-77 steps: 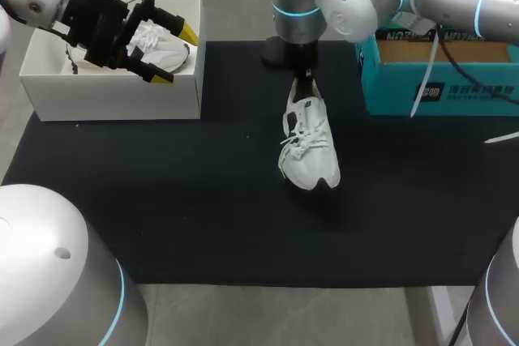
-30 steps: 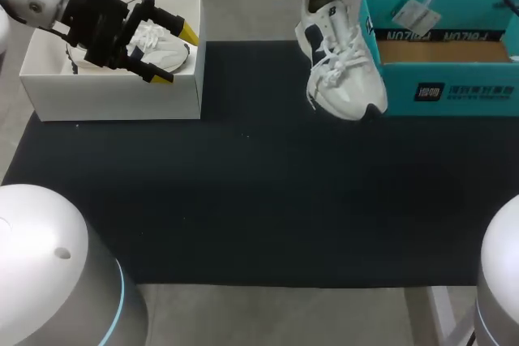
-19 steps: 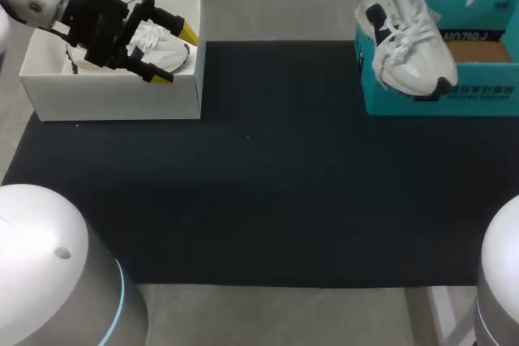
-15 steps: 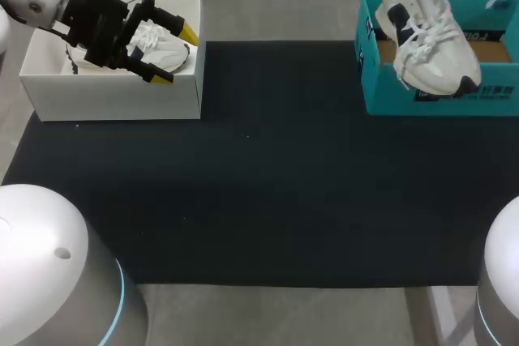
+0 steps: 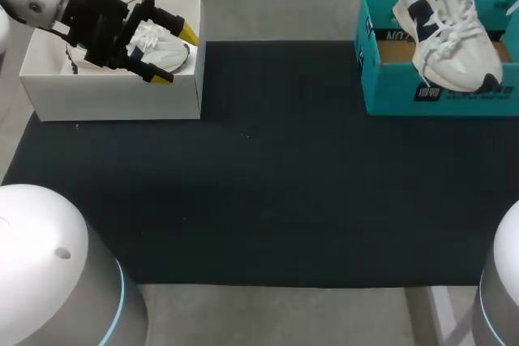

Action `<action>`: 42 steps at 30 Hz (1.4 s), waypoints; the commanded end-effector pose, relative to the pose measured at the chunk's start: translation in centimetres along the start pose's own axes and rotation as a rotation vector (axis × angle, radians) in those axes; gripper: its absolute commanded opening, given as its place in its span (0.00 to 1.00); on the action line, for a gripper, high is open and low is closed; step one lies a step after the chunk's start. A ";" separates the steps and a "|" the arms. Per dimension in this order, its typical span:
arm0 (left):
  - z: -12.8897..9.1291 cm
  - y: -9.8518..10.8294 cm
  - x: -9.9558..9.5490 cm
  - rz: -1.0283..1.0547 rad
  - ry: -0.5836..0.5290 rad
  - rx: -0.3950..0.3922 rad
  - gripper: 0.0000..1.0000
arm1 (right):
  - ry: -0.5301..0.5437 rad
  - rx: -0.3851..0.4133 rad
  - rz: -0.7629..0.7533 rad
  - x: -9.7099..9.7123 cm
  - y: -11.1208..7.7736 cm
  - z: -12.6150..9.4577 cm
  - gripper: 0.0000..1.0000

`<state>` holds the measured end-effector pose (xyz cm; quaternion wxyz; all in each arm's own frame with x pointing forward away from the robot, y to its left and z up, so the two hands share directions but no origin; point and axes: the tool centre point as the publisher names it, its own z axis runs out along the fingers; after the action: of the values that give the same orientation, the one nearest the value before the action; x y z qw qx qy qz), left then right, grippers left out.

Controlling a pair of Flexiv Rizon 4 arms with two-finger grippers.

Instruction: Take the shoe out of the shoebox, open the shoe tongue, remove and reinsert the insole, then place the shoe into the shoebox

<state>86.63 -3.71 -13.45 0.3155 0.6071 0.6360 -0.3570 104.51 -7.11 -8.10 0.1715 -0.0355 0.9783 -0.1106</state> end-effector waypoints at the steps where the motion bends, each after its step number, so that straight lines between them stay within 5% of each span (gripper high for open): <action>1: 0.0 0.0 0.0 0.000 0.004 0.000 1.00 | 0.018 0.004 0.008 -0.2 -1.2 0.4 0.00; 7: 0.0 0.0 0.0 0.000 0.004 0.000 1.00 | 0.063 0.111 0.110 -2.0 -8.7 3.3 0.00; 15: 0.0 0.0 0.0 0.000 0.004 0.000 1.00 | 0.039 0.176 0.108 -3.4 -14.6 5.8 0.00; 23: 0.0 0.0 0.0 0.000 0.004 0.000 1.00 | 0.029 0.189 0.132 -4.0 -19.1 9.6 0.00; 28: 0.0 0.0 0.0 0.000 0.004 0.000 1.00 | 0.076 0.281 0.199 -3.6 -22.2 12.8 0.00; 34: 0.0 0.0 0.0 0.000 0.004 0.000 1.00 | 0.160 0.229 0.430 -3.6 -24.9 13.9 0.00; 42: 0.0 0.0 0.0 0.000 0.004 0.000 1.00 | 0.244 0.263 0.822 -3.4 -26.6 13.6 0.00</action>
<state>86.64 -3.71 -13.45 0.3155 0.6071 0.6360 -0.3570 112.41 -34.96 -13.61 0.1283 0.2794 0.9337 -0.1833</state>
